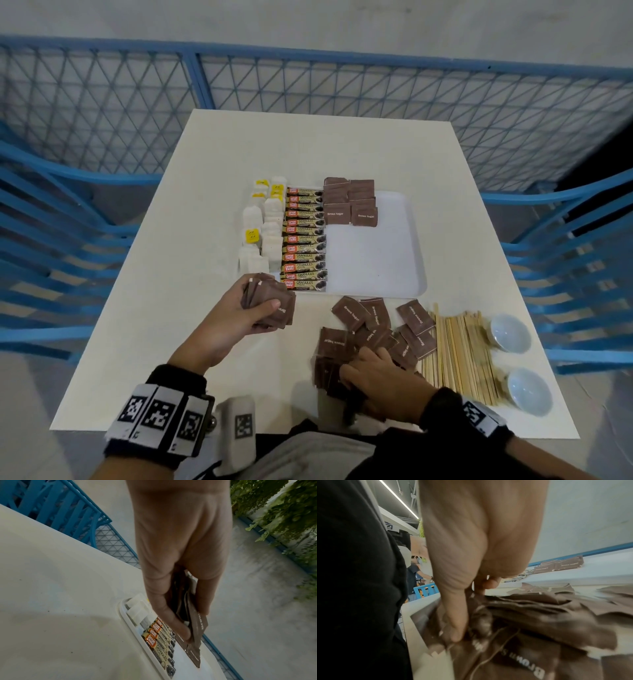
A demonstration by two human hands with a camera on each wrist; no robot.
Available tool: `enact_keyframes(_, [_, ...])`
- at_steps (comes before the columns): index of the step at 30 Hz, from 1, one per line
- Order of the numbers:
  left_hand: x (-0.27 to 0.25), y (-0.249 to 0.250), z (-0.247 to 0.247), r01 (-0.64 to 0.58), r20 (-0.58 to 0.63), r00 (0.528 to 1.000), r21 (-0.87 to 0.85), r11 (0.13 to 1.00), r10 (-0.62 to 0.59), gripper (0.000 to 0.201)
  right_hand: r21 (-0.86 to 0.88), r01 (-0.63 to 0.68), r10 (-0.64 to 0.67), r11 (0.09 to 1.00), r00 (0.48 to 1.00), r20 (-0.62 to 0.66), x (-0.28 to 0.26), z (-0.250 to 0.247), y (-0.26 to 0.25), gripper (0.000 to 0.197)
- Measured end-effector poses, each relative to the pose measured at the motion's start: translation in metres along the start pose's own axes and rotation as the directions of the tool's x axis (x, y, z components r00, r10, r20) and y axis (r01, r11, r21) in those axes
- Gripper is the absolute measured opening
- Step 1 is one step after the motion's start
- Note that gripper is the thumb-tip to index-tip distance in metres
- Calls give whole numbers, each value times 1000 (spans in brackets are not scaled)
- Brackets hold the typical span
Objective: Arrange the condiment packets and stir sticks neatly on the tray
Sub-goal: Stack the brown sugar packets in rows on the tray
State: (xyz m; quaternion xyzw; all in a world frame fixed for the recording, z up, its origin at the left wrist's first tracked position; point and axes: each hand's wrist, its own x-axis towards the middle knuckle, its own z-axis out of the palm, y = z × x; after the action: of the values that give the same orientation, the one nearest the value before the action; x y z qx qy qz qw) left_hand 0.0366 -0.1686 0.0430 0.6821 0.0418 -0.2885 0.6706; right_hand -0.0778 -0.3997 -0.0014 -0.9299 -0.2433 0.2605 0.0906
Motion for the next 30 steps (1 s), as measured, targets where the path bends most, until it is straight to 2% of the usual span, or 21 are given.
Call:
enact_keyframes(3, [3, 1, 5, -3, 25, 1000, 20, 1000, 2, 34, 67, -8, 6, 998, 1000, 24, 3, -5, 0, 21])
enact_keyframes(6, [5, 3, 7, -4, 41, 999, 34, 999, 2, 34, 269, -70, 70, 961, 998, 9, 5, -11, 4, 27])
enact_keyframes(8, [6, 3, 8, -2, 49, 999, 34, 999, 0, 35, 429, -114, 133, 896, 991, -14, 6, -19, 7, 31])
enact_keyframes(10, [7, 3, 9, -1, 57, 998, 33, 999, -1, 35, 545, -96, 184, 833, 977, -109, 8, -31, 11, 29])
enact_keyframes(13, [9, 3, 13, 0, 78, 997, 29, 1000, -2, 33, 722, -3, 300, 692, 910, -285, 14, -51, 15, 21])
enact_keyframes(17, [12, 6, 20, 15, 108, 994, -29, 999, -11, 36, 861, 118, 412, 495, 841, -352, 26, -76, 10, 11])
enact_keyframes(19, [13, 9, 24, 35, 119, 992, -70, 997, -26, 31, 878, 166, 443, 449, 812, -381, 36, -84, 7, 11])
enact_keyframes(23, [13, 17, 29, 76, 152, 987, -183, 980, -48, 30, 850, 158, 460, 502, 784, -418, 55, -86, 4, 9])
enact_keyframes(26, [13, 20, 31, 20, 166, 986, -146, 989, 5, 39, 843, 188, 465, 504, 763, -449, 62, -84, -2, 16])
enact_keyframes(27, [13, 19, 31, -2, 160, 987, -128, 992, 23, 44, 824, 190, 459, 534, 753, -472, 64, -84, -4, 18])
enact_keyframes(30, [16, 16, 31, -49, 151, 986, -107, 993, 65, 56, 687, 175, 403, 705, 697, -592, 68, -79, -4, 25])
